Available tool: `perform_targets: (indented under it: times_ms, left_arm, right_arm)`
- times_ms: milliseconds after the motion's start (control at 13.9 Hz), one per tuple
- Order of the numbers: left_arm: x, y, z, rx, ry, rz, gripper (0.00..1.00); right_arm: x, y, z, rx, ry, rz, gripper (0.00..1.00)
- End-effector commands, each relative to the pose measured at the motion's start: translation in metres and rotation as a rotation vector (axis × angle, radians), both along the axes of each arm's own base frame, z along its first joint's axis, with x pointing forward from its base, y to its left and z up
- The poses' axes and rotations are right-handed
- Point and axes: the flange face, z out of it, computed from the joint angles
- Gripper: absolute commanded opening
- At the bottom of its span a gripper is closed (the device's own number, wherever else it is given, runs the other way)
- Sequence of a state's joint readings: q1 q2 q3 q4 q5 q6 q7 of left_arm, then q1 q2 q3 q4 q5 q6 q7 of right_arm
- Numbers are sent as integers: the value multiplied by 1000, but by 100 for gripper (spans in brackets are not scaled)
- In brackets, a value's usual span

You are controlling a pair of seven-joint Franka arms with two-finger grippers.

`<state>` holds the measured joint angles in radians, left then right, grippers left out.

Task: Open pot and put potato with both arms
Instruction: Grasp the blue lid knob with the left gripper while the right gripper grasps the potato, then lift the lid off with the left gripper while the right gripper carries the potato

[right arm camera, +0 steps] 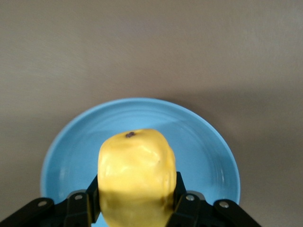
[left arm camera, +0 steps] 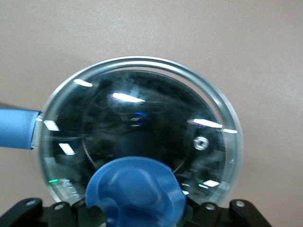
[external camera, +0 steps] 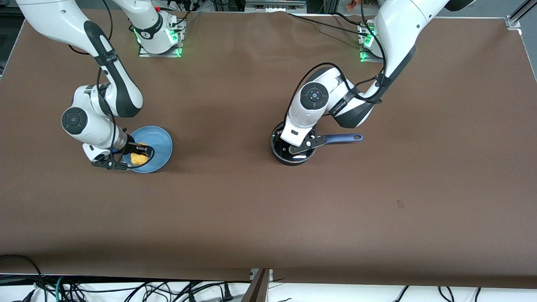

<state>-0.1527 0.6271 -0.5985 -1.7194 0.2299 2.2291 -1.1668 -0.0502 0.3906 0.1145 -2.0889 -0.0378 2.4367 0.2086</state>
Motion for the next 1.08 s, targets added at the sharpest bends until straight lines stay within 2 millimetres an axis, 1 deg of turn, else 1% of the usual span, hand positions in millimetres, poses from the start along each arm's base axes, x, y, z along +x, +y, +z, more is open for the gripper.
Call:
perform_targets:
  times_ms: [0, 72, 144, 215, 287, 359, 431, 574, 646, 718, 790, 862, 933, 1005]
  left_arm:
    - [5, -5, 5, 7, -28, -6, 25]
    - [5, -5, 7, 9, -29, -8, 20]
    - [6, -3, 9, 12, -30, -6, 14]
    - [7, -1, 11, 14, -31, -3, 8]
    - [9, 3, 15, 23, -28, -1, 2]
    - [8, 5, 21, 40, -23, -4, 0]
    - [11, 9, 31, 52, -23, -8, 0]
    - [17, 23, 53, 87, -4, -32, 0]
    - [20, 35, 63, 101, 4, -44, 0]
    - [25, 48, 75, 114, 4, -66, 0]
    - [29, 62, 84, 123, 11, -93, 0]
    - [32, 76, 96, 114, 31, -119, 0]
    - [38, 95, 106, 94, 55, -150, 0]
    - [44, 119, 114, 92, 76, -176, 0]
  right_arm:
    - [15, 23, 42, 9, 13, 47, 42]
    - [24, 33, 58, 14, 21, 60, 42]
    - [32, 47, 79, 21, 29, 77, 42]
    - [37, 63, 96, 30, 39, 90, 42]
    - [40, 78, 109, 38, 39, 107, 42]
    - [42, 93, 120, 50, 22, 129, 42]
    - [43, 107, 126, 62, 12, 148, 42]
    - [41, 139, 137, 77, -5, 126, 42]
    - [40, 157, 144, 80, -17, 94, 42]
    - [37, 180, 149, 85, -28, 75, 42]
    - [34, 201, 150, 89, -30, 52, 42]
    - [25, 229, 153, 95, -37, 29, 42]
    - [15, 257, 154, 101, -42, 1, 42]
    - [9, 286, 157, 116, -51, -33, 42]
